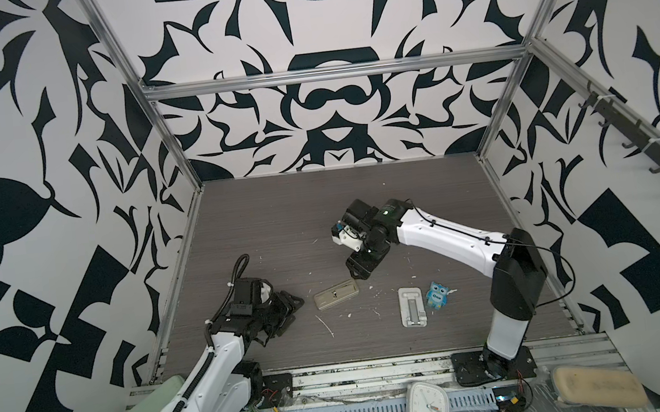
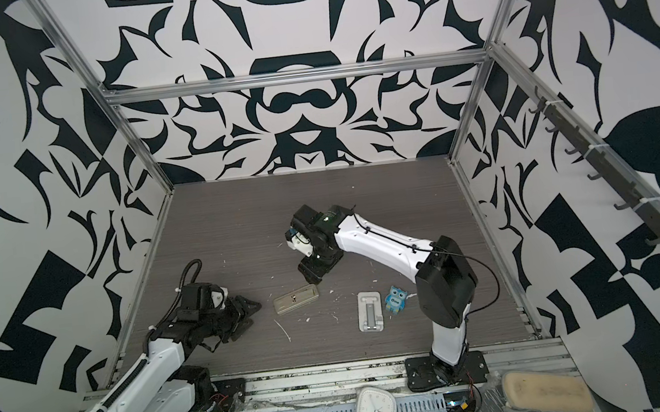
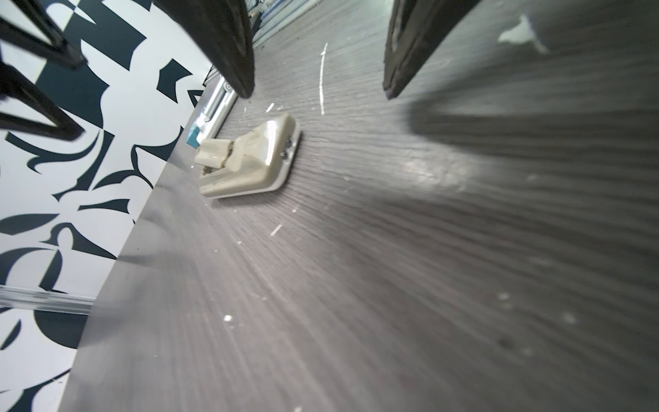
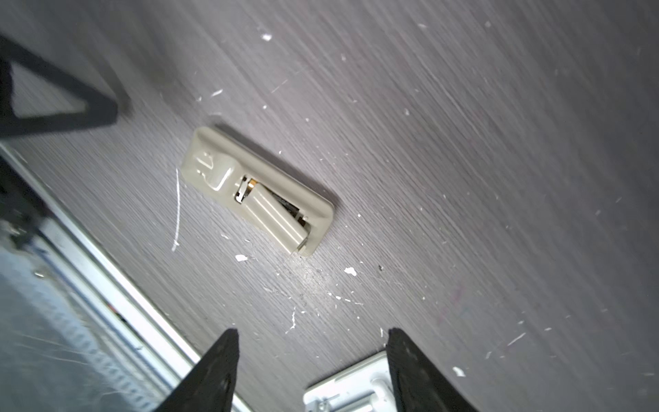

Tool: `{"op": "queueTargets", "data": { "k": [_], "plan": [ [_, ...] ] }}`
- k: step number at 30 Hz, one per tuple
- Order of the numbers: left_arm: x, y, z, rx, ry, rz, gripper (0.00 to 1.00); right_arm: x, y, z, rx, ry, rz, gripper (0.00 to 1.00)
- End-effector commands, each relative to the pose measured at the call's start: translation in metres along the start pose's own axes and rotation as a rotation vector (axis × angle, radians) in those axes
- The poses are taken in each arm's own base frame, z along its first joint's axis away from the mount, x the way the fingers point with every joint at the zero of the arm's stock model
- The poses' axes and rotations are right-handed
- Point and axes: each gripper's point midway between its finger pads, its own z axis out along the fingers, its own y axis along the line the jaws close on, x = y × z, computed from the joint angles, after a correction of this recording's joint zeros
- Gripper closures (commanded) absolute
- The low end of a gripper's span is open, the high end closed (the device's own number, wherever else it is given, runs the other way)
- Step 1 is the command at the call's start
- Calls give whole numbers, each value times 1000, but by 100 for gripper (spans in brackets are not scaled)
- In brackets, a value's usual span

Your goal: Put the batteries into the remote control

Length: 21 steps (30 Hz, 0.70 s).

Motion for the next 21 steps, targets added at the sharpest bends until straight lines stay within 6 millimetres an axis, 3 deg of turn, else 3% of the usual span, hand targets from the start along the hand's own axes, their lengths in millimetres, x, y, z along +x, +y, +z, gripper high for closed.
{"op": "queueTargets", "data": {
  "k": [1, 10, 21],
  "plan": [
    [0, -12, -3, 14, 17, 40, 40, 15, 28, 12, -136, 79, 68, 32],
    [-5, -21, 4, 10, 10, 48, 45, 26, 29, 36, -174, 159, 75, 38],
    [2, -28, 17, -9, 36, 78, 49, 19, 26, 55, -172, 175, 55, 47]
  ]
}}
